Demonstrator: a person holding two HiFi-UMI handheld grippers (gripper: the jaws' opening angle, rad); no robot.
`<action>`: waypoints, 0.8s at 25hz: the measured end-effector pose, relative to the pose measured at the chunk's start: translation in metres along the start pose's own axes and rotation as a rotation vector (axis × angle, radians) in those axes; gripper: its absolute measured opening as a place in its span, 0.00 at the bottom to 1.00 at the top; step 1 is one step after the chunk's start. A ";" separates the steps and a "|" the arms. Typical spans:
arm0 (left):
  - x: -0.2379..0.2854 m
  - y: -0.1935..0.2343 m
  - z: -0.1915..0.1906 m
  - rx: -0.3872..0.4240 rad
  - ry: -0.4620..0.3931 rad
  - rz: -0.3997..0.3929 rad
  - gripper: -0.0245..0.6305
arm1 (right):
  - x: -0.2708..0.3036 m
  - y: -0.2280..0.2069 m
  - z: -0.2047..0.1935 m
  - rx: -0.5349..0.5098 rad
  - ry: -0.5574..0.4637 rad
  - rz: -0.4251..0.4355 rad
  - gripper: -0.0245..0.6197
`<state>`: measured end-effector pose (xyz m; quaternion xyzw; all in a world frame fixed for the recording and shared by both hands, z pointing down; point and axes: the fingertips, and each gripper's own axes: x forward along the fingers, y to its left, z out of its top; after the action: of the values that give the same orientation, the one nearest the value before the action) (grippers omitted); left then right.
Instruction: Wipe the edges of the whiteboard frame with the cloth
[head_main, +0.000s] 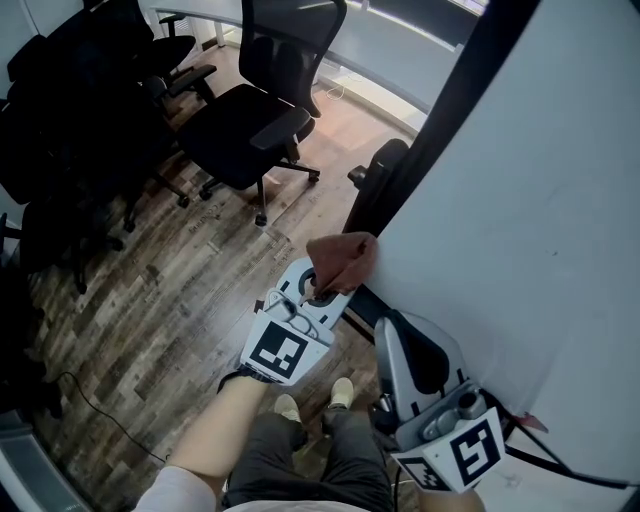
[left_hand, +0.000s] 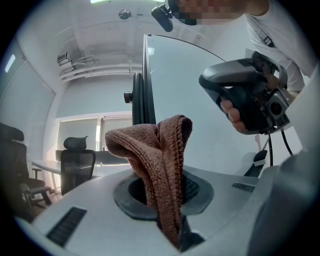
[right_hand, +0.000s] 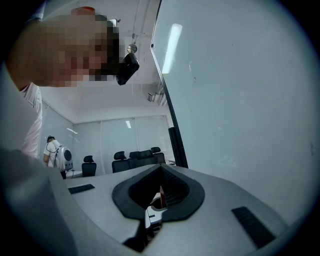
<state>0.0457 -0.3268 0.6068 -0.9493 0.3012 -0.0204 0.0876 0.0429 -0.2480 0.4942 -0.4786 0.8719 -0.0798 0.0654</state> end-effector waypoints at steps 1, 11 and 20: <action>0.000 -0.001 -0.007 -0.006 0.005 0.001 0.14 | 0.001 0.000 -0.003 0.000 0.001 0.003 0.04; 0.000 -0.012 -0.072 -0.122 0.057 0.025 0.14 | 0.004 -0.006 -0.034 -0.012 0.037 0.006 0.04; -0.002 -0.019 -0.107 -0.145 0.113 0.024 0.14 | 0.001 -0.009 -0.049 -0.017 0.060 -0.012 0.04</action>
<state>0.0451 -0.3272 0.7151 -0.9468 0.3177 -0.0510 0.0015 0.0400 -0.2500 0.5439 -0.4817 0.8713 -0.0870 0.0344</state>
